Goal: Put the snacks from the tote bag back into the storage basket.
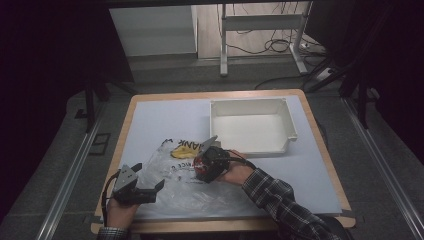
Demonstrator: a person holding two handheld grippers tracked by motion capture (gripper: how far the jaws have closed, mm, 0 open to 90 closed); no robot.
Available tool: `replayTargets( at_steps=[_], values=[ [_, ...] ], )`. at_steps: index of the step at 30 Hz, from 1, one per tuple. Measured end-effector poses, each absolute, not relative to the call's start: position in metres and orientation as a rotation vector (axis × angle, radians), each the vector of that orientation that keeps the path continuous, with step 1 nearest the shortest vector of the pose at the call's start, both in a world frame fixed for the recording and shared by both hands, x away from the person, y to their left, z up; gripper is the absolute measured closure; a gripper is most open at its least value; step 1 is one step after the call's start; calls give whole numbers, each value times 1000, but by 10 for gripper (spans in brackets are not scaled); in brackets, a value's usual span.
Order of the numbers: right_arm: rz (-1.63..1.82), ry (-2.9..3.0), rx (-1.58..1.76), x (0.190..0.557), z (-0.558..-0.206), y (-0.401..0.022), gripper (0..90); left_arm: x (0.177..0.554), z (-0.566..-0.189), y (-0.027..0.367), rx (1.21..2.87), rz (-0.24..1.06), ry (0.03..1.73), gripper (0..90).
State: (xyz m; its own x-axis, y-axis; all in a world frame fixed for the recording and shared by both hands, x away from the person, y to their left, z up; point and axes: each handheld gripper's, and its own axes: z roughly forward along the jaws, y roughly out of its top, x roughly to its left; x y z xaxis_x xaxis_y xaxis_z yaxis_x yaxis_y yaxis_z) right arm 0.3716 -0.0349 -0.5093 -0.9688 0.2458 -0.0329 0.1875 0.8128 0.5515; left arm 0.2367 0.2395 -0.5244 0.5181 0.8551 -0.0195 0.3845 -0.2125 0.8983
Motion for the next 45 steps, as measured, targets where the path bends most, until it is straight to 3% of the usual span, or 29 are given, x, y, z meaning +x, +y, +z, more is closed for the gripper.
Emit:
replayTargets(
  at_steps=[45],
  values=[
    [907, 2850, 371, 352, -469, -48, 256, 237, -525, 237, 1817, 645, 1024, 1]
  ],
)
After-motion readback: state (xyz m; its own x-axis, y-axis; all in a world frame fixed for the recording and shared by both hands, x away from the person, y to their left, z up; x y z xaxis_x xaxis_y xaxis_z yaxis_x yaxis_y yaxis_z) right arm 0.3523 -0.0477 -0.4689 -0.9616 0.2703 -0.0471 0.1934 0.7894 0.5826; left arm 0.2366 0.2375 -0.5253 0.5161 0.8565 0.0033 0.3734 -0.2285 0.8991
